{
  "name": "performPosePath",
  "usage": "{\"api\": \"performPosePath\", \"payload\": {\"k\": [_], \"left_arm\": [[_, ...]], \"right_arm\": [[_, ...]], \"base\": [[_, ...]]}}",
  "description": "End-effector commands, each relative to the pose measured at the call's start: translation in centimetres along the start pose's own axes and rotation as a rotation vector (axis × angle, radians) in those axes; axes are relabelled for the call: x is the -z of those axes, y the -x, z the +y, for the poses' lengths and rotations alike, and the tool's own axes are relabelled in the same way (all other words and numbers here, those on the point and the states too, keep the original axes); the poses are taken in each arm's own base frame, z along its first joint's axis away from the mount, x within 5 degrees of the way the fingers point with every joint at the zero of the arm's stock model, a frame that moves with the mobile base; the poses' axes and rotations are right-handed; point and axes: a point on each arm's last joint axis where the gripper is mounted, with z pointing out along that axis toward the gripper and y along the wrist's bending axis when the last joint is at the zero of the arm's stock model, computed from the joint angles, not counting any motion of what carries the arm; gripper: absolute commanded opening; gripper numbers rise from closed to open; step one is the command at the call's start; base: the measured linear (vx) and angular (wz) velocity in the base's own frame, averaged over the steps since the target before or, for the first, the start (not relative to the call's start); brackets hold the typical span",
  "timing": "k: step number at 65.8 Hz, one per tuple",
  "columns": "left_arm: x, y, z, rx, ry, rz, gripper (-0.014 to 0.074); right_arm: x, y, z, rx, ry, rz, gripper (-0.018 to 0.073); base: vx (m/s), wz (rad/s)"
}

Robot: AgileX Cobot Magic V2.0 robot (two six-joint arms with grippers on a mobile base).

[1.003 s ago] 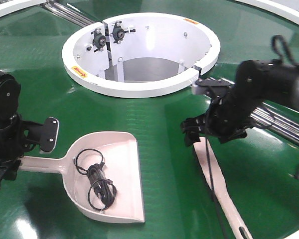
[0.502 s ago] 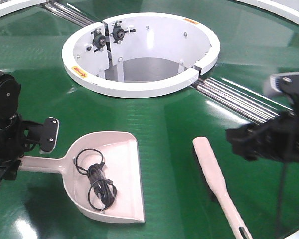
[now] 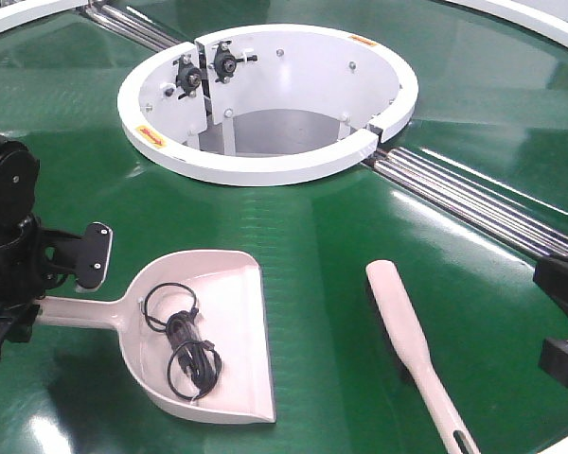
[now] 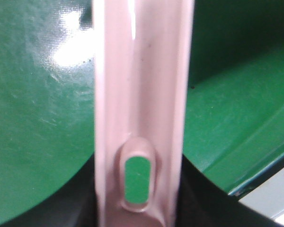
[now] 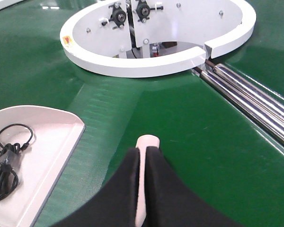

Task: Clean and inspect green conveyor with broom and dustpan
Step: 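Withdraw the right gripper away from the brush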

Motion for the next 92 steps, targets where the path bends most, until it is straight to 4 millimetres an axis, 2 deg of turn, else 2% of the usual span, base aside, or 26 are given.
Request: {"api": "performPosePath", "payload": {"k": [1,74,92], "left_arm": [[1.75,-0.05,-0.35,-0.004,0.026,-0.019,-0.0022],[1.73,-0.02,-0.30,-0.004,0.033,-0.022,-0.0022],[1.73,-0.38,-0.24,-0.017,0.039,0.018,0.0022]], "right_arm": [[0.36,1.42,-0.07,0.014,-0.010,-0.092,-0.0010],[0.38,1.54,-0.07,0.008,-0.010,-0.105,-0.0010],[0.38,1.54,-0.07,0.008,-0.010,-0.105,-0.0010]], "base": [[0.00,0.00],[0.00,0.00],[0.00,0.00]]}}
